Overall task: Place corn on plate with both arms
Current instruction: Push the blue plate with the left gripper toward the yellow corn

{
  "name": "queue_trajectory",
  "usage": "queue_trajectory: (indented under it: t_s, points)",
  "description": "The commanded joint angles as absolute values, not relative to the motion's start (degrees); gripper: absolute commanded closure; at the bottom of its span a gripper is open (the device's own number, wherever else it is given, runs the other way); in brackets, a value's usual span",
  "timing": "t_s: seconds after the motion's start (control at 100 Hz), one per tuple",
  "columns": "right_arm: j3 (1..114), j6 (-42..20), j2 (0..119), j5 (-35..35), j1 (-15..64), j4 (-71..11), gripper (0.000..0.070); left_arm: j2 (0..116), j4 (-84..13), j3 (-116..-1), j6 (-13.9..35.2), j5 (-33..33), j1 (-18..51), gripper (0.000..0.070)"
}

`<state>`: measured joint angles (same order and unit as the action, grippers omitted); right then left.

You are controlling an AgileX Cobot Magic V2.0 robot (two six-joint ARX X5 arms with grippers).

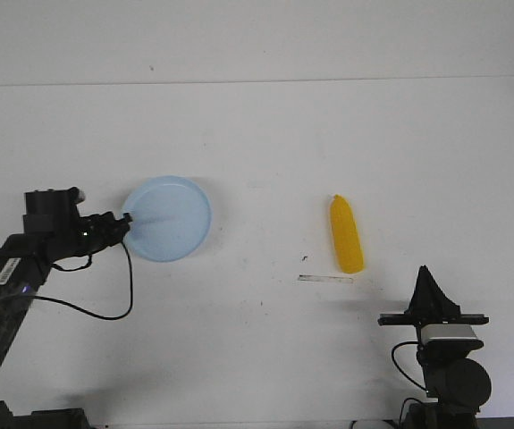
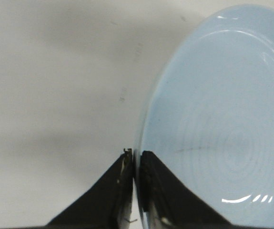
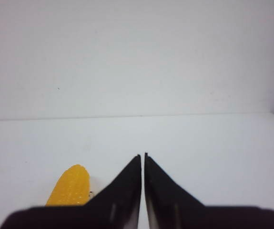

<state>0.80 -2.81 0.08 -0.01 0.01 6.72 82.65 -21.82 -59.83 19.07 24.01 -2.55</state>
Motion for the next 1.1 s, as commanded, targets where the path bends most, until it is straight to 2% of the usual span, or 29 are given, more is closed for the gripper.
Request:
queue_trajectory:
  t_s: [0.0,0.32,0.51,0.68,0.73,0.84,0.9,1.09]
  points:
    - [0.73,-2.59,0.08,-0.01,0.03,7.27,0.069,83.66,-20.93,-60.45,20.47,24.43,0.91,0.0699]
    - [0.73,-2.59,0.08,-0.01,0.03,7.27,0.069,89.47,-15.9,-60.45,23.97,18.85,17.56,0.0699]
    - [0.73,-2.59,0.08,-0.01,0.03,7.27,0.069,93.43,-13.39,-60.45,26.2,18.02,20.56,0.0699]
    - [0.73,-2.59,0.08,-0.01,0.03,7.25,0.069,94.65,-13.34,-60.45,26.22,16.12,21.1,0.0695]
    - [0.73,-2.59,0.08,-0.01,0.03,7.27,0.069,94.65,-13.32,-60.45,26.22,16.14,21.19,0.0662]
    - [0.73,-2.59,0.08,-0.01,0.03,7.27,0.069,94.32,-13.56,-60.45,26.22,16.16,21.39,0.0487]
    - [0.73,-2.59,0.08,-0.01,0.03,7.27,0.069,93.69,-13.76,-60.45,26.22,16.14,21.41,0.0463]
    - [0.73,-2.59,0.08,-0.01,0.03,7.27,0.069,87.13,-14.11,-60.34,25.93,16.08,21.26,0.0466]
